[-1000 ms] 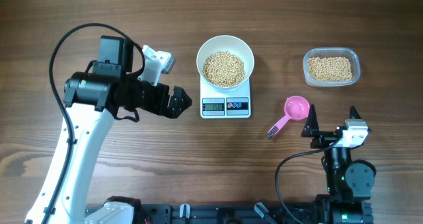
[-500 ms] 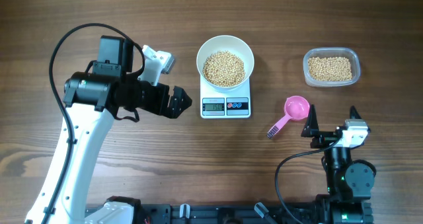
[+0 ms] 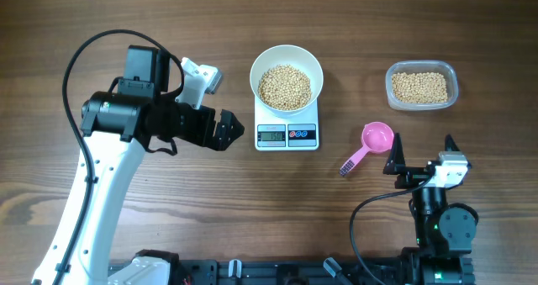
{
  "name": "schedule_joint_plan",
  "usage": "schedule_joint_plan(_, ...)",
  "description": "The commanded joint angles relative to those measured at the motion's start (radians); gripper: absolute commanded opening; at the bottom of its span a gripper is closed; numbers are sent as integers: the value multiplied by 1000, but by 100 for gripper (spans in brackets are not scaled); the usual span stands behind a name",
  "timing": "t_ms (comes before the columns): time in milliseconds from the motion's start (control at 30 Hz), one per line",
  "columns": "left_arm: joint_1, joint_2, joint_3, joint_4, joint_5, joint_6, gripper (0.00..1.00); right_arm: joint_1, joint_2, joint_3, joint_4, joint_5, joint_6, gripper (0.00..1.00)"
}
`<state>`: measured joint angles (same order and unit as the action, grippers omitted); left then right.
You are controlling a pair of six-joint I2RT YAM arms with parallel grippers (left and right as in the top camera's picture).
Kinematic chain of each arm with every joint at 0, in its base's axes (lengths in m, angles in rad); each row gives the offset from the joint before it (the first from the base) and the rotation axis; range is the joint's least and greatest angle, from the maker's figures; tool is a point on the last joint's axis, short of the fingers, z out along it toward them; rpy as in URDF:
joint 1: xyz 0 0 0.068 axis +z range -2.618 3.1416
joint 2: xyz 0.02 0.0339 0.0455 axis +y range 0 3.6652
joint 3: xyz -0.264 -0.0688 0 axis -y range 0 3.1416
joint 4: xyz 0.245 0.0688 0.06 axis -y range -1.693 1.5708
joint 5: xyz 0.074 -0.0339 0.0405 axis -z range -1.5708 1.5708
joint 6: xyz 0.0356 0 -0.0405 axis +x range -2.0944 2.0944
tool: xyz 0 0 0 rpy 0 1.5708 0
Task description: Scoop item into bowl and weigh 150g on scale
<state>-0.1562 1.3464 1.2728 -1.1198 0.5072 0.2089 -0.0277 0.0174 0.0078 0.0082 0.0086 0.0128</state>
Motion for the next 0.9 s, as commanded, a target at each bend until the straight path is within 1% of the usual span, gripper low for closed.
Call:
schedule_joint_plan(0, -5, -17, 5, -3, 16, 20, 100, 4, -14, -3, 2, 20, -12, 100)
schedule_joint_plan(567, -5, -34, 5, -10, 20, 20, 100, 4, -14, -3, 2, 20, -12, 100)
schedule_joint_plan(733, -5, -97, 5, 39, 20, 20, 100, 4, -14, -3, 2, 20, -12, 100)
schedule_joint_plan(867, -5, -192, 3, 64, 19, 23, 100, 4, -14, -3, 2, 20, -12, 100)
